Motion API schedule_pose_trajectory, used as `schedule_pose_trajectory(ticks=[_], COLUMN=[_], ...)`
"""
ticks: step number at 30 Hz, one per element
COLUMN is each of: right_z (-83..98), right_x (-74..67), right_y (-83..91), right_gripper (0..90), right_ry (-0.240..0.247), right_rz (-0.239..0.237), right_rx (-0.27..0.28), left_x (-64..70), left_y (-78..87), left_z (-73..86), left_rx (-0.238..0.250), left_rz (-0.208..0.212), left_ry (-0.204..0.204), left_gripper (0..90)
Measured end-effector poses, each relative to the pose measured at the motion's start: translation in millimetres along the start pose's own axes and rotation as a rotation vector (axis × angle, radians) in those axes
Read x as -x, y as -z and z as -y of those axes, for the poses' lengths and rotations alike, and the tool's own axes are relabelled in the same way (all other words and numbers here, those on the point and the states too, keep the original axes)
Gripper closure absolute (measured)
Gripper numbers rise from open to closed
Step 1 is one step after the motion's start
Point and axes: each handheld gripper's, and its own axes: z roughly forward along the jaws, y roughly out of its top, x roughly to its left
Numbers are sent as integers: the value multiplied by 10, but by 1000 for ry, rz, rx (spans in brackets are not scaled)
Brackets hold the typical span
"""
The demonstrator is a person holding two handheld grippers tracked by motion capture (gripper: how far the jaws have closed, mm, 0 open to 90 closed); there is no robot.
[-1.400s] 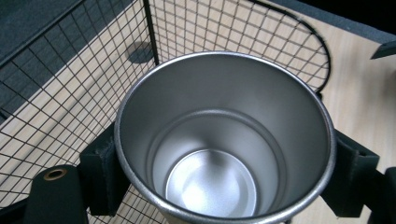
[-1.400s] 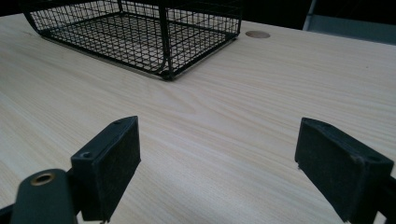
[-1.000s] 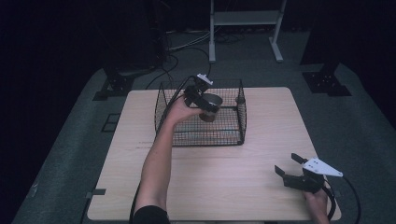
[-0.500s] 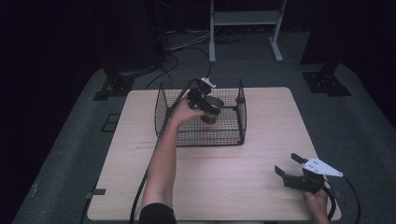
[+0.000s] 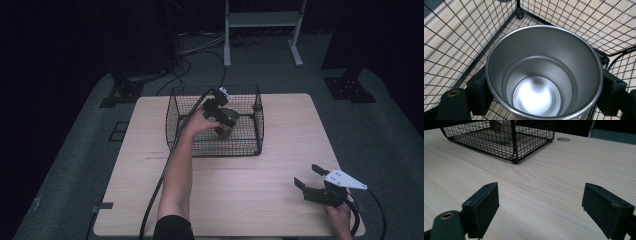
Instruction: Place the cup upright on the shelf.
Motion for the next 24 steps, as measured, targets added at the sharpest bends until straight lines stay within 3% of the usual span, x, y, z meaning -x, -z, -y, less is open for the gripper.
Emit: schedule_pose_trajectory(ticks=[12,24], right_z=[2,2], right_x=[-2,-2], right_y=[0,2], right_gripper=[135,135], right_ry=[6,8], right_rz=[1,2], right_rx=[2,1], left_x=[-13,8], left_y=[-87,-30], left_z=[71,186], left_rx=[-52,-104], left_rz=[7,-5], left_ry=[4,-36], left_gripper=[174,167])
